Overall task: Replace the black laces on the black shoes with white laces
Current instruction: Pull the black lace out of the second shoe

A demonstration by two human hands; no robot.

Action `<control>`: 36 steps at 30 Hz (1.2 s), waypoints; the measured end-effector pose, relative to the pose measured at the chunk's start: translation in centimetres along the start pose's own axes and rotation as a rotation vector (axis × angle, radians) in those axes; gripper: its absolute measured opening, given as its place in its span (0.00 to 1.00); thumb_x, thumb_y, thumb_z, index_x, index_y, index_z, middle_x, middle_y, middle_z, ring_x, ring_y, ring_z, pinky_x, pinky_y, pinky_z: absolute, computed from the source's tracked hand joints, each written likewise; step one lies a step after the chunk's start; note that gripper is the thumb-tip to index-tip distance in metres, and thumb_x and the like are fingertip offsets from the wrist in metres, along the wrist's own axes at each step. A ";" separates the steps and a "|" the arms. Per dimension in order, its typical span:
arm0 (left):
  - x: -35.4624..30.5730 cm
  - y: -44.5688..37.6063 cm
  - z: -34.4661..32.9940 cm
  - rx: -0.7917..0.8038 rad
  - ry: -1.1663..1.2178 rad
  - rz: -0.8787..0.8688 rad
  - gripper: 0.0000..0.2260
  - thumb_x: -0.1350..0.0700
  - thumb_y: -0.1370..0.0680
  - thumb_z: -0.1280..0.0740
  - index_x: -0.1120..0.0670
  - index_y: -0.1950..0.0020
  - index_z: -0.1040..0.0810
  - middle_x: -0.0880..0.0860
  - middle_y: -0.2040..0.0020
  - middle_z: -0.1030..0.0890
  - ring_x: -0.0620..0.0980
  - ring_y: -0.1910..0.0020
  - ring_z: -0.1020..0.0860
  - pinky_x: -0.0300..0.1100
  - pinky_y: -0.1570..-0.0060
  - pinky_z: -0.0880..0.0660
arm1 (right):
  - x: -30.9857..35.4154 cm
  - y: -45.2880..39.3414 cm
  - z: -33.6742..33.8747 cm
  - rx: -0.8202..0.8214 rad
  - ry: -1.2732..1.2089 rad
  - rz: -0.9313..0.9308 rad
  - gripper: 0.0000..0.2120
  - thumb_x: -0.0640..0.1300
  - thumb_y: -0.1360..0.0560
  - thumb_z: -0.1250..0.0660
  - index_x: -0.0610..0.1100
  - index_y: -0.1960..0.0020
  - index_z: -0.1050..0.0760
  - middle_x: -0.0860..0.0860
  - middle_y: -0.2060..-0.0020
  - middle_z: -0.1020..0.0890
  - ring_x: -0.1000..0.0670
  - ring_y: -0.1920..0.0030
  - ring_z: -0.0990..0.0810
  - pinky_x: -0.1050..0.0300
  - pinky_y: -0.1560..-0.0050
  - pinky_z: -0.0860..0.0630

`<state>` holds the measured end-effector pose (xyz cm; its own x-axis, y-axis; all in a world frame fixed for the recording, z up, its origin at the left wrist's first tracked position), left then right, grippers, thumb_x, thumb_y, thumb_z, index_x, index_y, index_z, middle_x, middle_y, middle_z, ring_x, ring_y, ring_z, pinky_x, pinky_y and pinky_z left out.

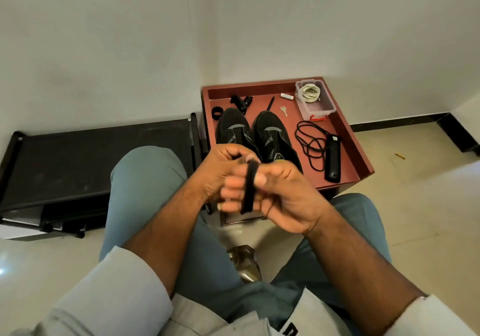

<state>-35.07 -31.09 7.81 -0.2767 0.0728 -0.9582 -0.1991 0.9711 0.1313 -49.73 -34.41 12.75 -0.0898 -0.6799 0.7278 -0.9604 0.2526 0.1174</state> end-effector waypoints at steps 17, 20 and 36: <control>-0.8 0.6 1.7 -0.172 0.036 -0.109 0.05 0.58 0.30 0.28 0.53 0.65 0.15 0.63 0.64 0.23 0.45 0.76 0.38 0.38 0.74 0.45 | 5.3 -0.5 6.4 -0.232 1.498 -0.016 0.18 0.40 0.22 0.35 0.43 0.70 0.31 0.50 0.75 0.30 0.47 0.73 0.31 0.49 0.68 0.32; -0.4 0.4 1.7 -0.165 0.040 -0.119 0.04 0.59 0.30 0.27 0.54 0.65 0.15 0.60 0.67 0.26 0.44 0.77 0.38 0.37 0.75 0.45 | 4.3 0.3 5.8 -0.142 1.142 -0.191 0.13 0.41 0.23 0.33 0.38 0.66 0.23 0.42 0.69 0.21 0.43 0.67 0.22 0.46 0.60 0.24; 1.0 -0.1 -0.1 -0.116 -0.272 -0.078 0.05 0.61 0.24 0.30 0.61 0.52 0.16 0.54 0.59 0.15 0.54 0.56 0.17 0.49 0.52 0.20 | 5.0 -3.2 4.3 -0.432 1.066 0.491 0.10 0.38 0.22 0.35 0.48 0.57 0.17 0.53 0.63 0.16 0.51 0.61 0.19 0.55 0.56 0.22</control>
<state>-35.45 -31.11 6.86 0.0026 0.0723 -0.9974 -0.3204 0.9449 0.0676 -48.26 -41.57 13.11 0.0380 0.3942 0.9182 -0.7028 0.6638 -0.2559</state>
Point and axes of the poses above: each hand's wrist, its own y-axis away from the middle knuckle, its own z-axis out of the back of the hand, x = y × z, the point moved 1 cm from there along -y, towards the middle knuckle
